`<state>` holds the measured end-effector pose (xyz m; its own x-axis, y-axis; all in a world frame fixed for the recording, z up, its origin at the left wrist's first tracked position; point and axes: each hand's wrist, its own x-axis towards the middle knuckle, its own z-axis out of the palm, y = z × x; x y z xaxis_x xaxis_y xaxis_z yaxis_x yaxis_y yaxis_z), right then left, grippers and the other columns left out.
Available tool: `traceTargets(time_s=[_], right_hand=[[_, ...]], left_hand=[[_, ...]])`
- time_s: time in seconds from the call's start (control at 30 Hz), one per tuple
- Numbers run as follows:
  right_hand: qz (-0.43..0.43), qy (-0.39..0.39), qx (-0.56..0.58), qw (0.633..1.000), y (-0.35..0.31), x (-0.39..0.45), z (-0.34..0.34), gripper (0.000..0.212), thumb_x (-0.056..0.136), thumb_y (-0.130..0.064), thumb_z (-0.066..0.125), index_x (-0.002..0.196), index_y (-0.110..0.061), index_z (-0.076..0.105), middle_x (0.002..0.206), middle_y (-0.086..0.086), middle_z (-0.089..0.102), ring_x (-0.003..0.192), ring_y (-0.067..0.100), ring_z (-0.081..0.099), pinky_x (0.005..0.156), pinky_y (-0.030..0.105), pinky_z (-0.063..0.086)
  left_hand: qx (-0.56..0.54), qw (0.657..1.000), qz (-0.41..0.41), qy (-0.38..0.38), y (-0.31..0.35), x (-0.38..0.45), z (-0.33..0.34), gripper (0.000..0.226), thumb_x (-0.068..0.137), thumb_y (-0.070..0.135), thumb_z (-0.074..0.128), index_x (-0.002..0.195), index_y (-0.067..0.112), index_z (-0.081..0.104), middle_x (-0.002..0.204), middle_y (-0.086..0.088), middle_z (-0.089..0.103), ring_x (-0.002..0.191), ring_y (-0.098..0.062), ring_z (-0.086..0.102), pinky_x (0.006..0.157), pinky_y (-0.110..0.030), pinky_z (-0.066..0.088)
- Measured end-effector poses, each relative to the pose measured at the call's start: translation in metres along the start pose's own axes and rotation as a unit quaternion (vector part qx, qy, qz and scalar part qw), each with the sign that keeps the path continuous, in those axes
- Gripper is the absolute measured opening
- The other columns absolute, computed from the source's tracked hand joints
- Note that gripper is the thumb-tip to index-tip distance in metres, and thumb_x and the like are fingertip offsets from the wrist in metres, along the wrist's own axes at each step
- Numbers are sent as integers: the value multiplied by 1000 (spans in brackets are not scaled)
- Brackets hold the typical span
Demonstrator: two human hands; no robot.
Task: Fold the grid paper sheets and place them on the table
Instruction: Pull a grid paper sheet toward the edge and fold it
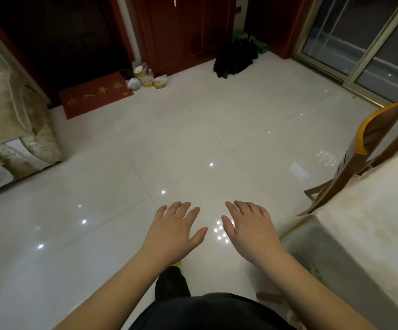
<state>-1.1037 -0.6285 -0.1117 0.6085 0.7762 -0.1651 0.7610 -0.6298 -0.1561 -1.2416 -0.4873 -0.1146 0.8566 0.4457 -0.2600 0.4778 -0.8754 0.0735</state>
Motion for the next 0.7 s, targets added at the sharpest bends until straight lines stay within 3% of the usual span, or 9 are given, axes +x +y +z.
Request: traceTargets(time_s=[0.1, 0.23, 0.33, 0.4, 0.47, 0.53, 0.7], right_hand=[[32, -11, -10, 999, -8, 53, -3, 51, 91, -44, 34, 113, -17, 71, 107, 3, 73, 96, 24, 69, 84, 42, 55], [64, -23, -5, 998, -21, 118, -11, 52, 92, -44, 33, 114, -16, 70, 109, 4, 72, 97, 26, 68, 84, 42, 55], [86, -6, 2, 996, -21, 152, -20, 53, 91, -45, 31, 115, -17, 70, 110, 4, 72, 100, 26, 68, 86, 42, 53], [105, 1, 11, 994, -16, 171, -29, 60, 93, -47, 23, 126, -19, 63, 123, 4, 67, 113, 26, 62, 97, 43, 46], [124, -12, 13, 992, -3, 187, -38, 61, 97, -48, 15, 143, -22, 46, 143, 2, 51, 131, 23, 46, 110, 40, 32], [146, -17, 15, 989, 18, 204, -43, 54, 102, -46, 19, 150, -25, 32, 153, -2, 37, 140, 20, 33, 115, 36, 21], [218, -6, 37, 975, 80, 244, -51, 53, 103, -45, 23, 152, -25, 26, 155, -1, 34, 142, 19, 29, 116, 36, 18]], left_hand=[[-4, 1000, 20, 12, -30, 50, -12, 72, 89, 66, 19, 137, 25, 53, 141, -2, 54, 132, -24, 48, 108, -49, 37], [3, 998, 62, 3, -75, 113, -35, 84, 85, 70, -1, 148, 28, 36, 155, 2, 36, 144, -21, 29, 117, -45, 20], [7, 996, 84, 11, -99, 158, -53, 89, 87, 70, -8, 142, 26, 47, 148, 0, 47, 137, -23, 41, 112, -46, 30], [17, 994, 106, 12, -107, 188, -63, 86, 90, 69, -4, 138, 25, 52, 143, -1, 53, 133, -24, 46, 109, -46, 34], [24, 990, 140, 1, -106, 221, -71, 90, 86, 71, -8, 144, 26, 44, 150, 0, 44, 139, -22, 37, 114, -44, 26], [25, 985, 170, 0, -94, 256, -79, 94, 82, 72, -15, 148, 29, 35, 154, 3, 36, 143, -20, 30, 116, -41, 21], [18, 971, 237, -18, -44, 347, -88, 81, 83, 65, -8, 151, 36, 23, 155, 10, 32, 143, -14, 26, 116, -38, 20]])
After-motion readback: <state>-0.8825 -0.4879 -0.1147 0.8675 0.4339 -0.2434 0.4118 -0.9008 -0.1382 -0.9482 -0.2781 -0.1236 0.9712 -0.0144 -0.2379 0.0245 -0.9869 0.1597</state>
